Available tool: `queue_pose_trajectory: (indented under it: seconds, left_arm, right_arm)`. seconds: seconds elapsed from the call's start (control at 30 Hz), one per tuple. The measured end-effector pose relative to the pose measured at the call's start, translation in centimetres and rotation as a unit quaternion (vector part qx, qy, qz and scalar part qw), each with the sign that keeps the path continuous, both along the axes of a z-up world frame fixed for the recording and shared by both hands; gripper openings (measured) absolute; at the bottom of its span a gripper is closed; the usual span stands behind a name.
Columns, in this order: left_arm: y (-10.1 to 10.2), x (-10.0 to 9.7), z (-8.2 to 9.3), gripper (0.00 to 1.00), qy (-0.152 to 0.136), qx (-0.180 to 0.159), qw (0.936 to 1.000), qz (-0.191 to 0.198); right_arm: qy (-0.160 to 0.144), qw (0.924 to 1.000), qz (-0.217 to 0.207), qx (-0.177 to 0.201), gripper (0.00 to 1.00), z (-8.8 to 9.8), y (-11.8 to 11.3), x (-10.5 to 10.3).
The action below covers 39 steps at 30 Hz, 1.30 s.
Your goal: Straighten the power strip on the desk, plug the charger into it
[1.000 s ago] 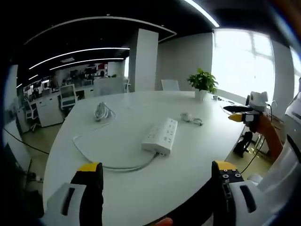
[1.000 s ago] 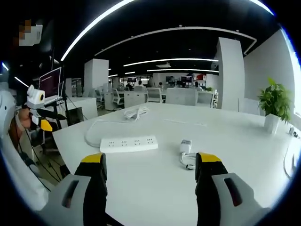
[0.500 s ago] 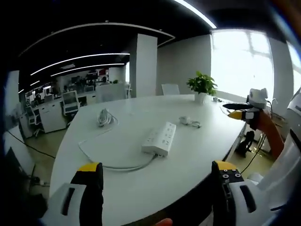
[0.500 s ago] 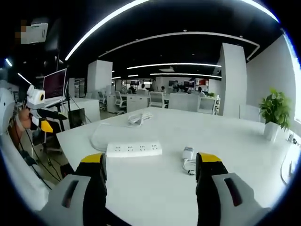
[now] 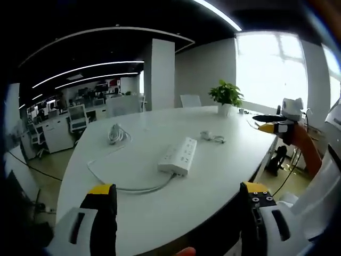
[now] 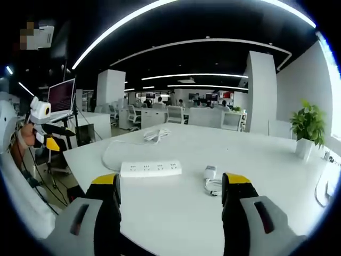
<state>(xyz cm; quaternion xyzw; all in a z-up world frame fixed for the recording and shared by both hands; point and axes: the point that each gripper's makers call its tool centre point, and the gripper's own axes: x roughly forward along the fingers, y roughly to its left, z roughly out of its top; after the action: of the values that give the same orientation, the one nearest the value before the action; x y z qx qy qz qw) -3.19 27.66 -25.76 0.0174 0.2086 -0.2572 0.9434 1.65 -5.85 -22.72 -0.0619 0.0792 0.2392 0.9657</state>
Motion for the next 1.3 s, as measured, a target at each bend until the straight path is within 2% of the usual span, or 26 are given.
queue_pose_trajectory:
  seconds: [0.13,0.33,0.6,0.77,0.83,1.0,1.17,1.3]
  left_arm:
    - [0.0,0.3,-0.2,0.96,0.003,0.004,1.0,0.001]
    - [-0.2,0.8,-0.5,0.96,0.007,0.0,1.0,0.001]
    - [-1.1,0.8,-1.1,0.96,0.017,0.009,0.9997,-0.017]
    - [-1.3,1.9,-1.7,0.96,0.024,0.005,0.9995,-0.017]
    - [-1.5,2.3,-1.8,0.96,0.026,0.005,0.9995,-0.018]
    - [-1.9,2.6,-1.7,0.96,0.025,0.005,0.9993,-0.026]
    - [-1.7,3.6,-2.5,0.96,0.036,0.007,0.9991,-0.024]
    - [-2.0,4.1,-2.3,0.96,0.033,0.007,0.9991,-0.025]
  right_arm:
    - [0.008,0.9999,0.001,-0.005,0.77,-0.6,0.0,0.4]
    - [0.002,0.9988,0.0,-0.048,0.77,-0.7,-0.1,0.8]
    - [-0.001,0.9981,-0.011,-0.061,0.81,-1.4,-0.9,0.2]
    - [0.007,0.9969,-0.029,-0.073,0.81,-2.2,-1.9,0.7]
    - [0.008,0.997,-0.032,-0.069,0.85,-2.0,-2.2,1.0]
    - [-0.002,0.9986,-0.026,-0.046,0.84,-1.4,-1.9,1.4]
    - [0.012,0.9988,-0.018,-0.045,0.84,-2.1,-1.7,2.0]
    - [0.007,0.9993,-0.009,-0.037,0.83,-1.6,-1.3,2.3]
